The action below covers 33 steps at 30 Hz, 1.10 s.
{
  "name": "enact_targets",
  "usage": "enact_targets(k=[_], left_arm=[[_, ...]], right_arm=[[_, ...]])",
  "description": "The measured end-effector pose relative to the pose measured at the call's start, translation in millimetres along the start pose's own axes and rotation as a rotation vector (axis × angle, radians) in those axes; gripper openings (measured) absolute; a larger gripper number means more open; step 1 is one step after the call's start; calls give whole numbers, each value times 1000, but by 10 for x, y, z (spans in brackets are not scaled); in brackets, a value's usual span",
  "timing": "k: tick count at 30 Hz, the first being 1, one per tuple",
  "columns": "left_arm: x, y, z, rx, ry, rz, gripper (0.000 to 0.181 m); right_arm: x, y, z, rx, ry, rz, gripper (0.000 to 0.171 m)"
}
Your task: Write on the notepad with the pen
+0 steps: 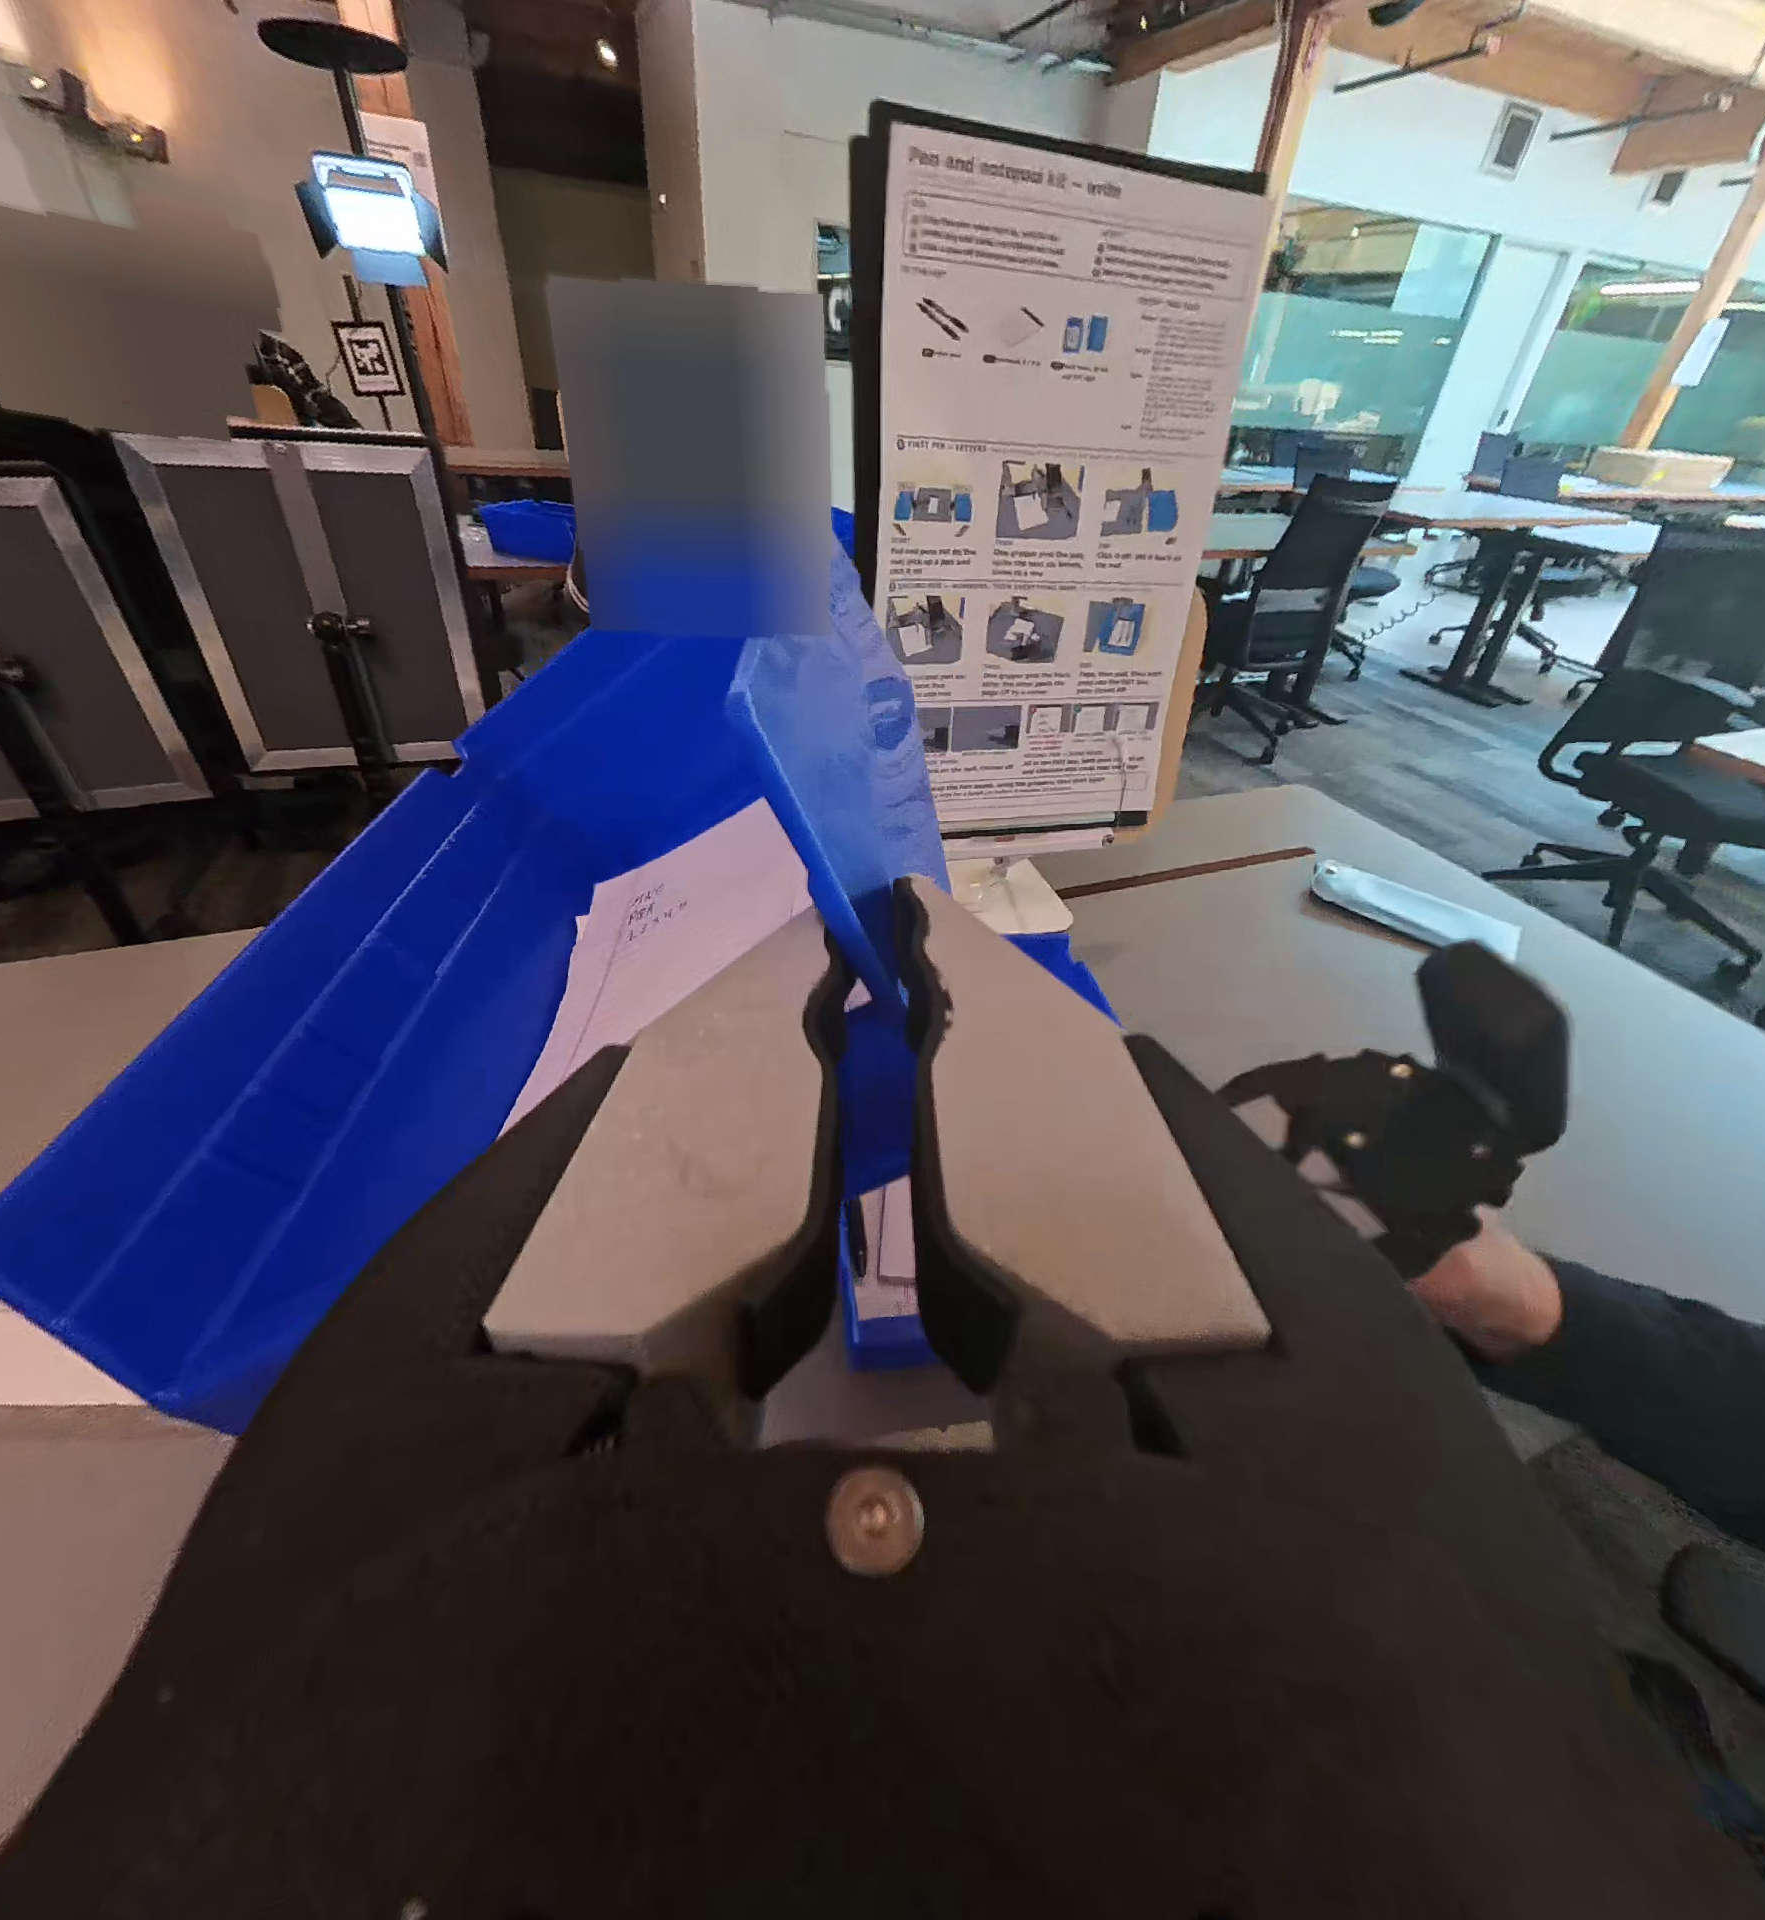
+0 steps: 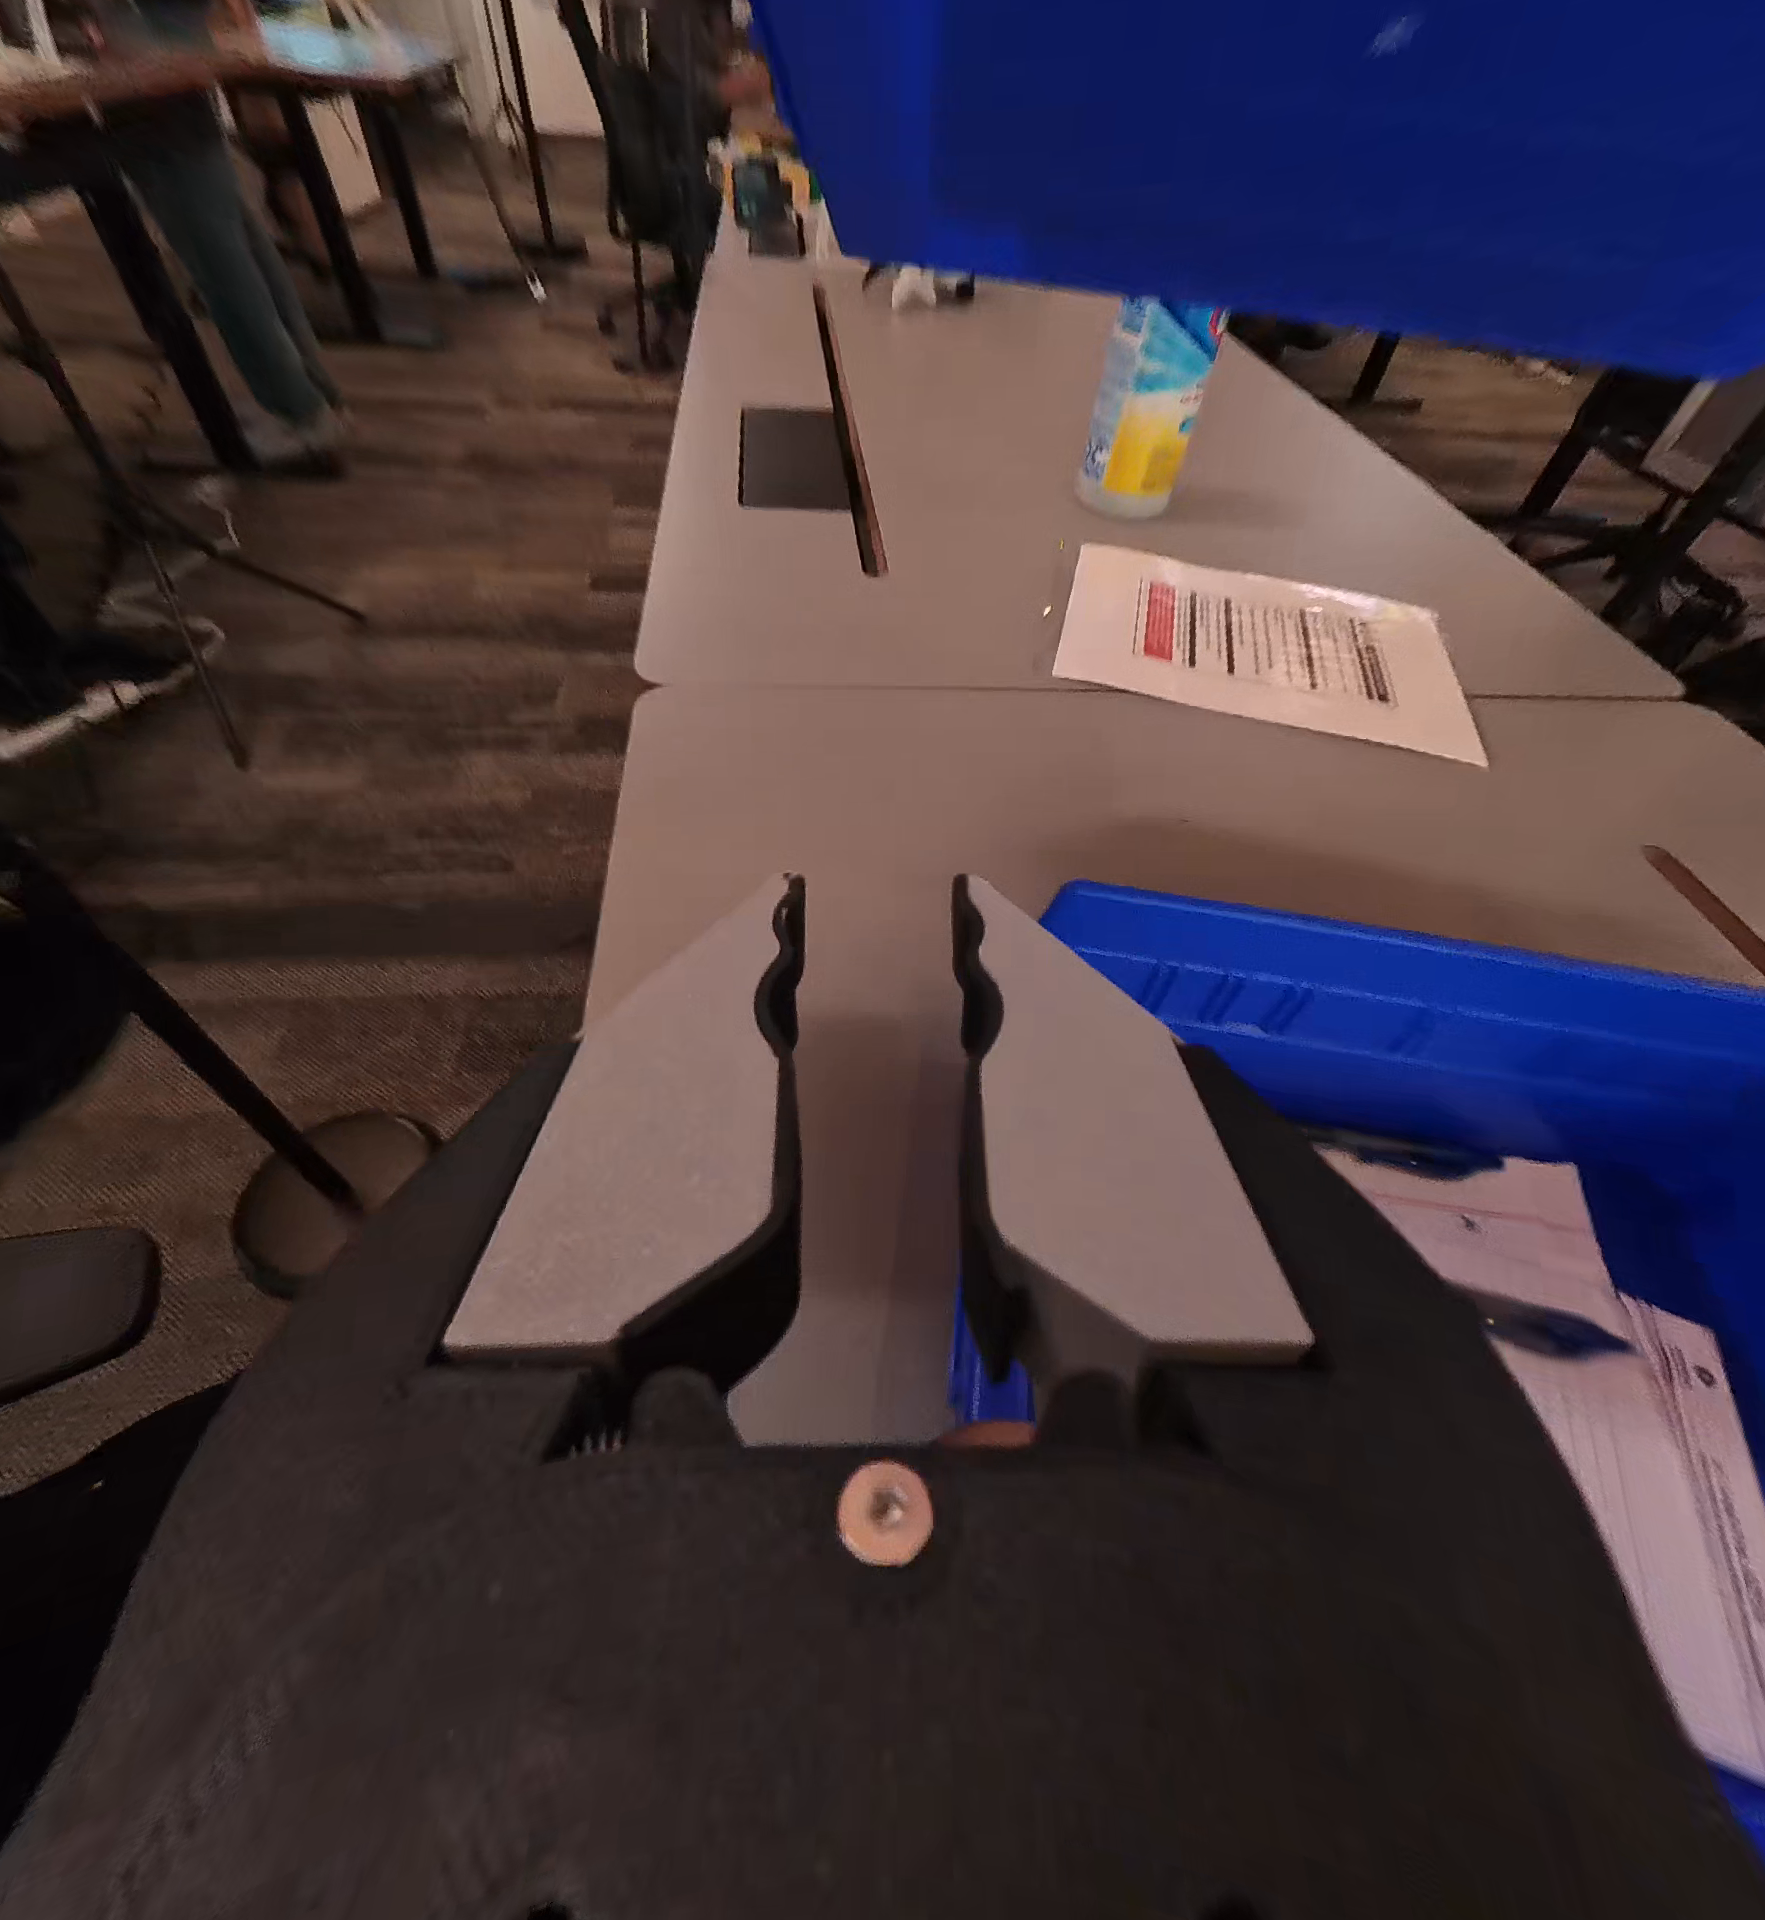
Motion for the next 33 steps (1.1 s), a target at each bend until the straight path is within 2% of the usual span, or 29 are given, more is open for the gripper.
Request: enact_targets(k=[5,10,14,18,21,24,25,30,32,33], left_arm=[[-117,-470,-268,-122,5,-30,4],[-248,-1243,-683,-319,4,-64,4],[-461,-1995,-1097,-483,19,-113,4],[-900,-2747,-1556,-623,96,-127,4],[-1336,-3270,-1846,-676,164,-162,5],[-1840,-3712,-2113,-684,239,-219,6],[-1974,-3827,-2180,-660,229,-231,4],[-2563,-4239,-2525,-555,321,-272,4],[-2756,-4331,-2623,-536,392,-250,8],[-2801,-4373,-2622,-583,413,-225,10]], right_arm=[[-422,-352,1017,-43,-53,-167,26],[-951,-636,2284,-186,-167,-369,27],[-1299,-625,3194,-354,-198,-440,26],[-1613,-498,3816,-475,-171,-486,25],[-1793,-408,4156,-543,-163,-517,25],[-1975,-345,4326,-550,-122,-576,20],[-2020,-329,4350,-549,-121,-590,26],[-2234,-363,4486,-669,-41,-612,27],[-2277,-398,4501,-678,-52,-641,27],[-2297,-412,4487,-668,-57,-659,28]])
Point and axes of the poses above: each gripper's, where its closed fingertips meet, z back along the fingers, x out of its top, y = z × x across the jaws, the point moved 8 cm from there along z, back along the fingers
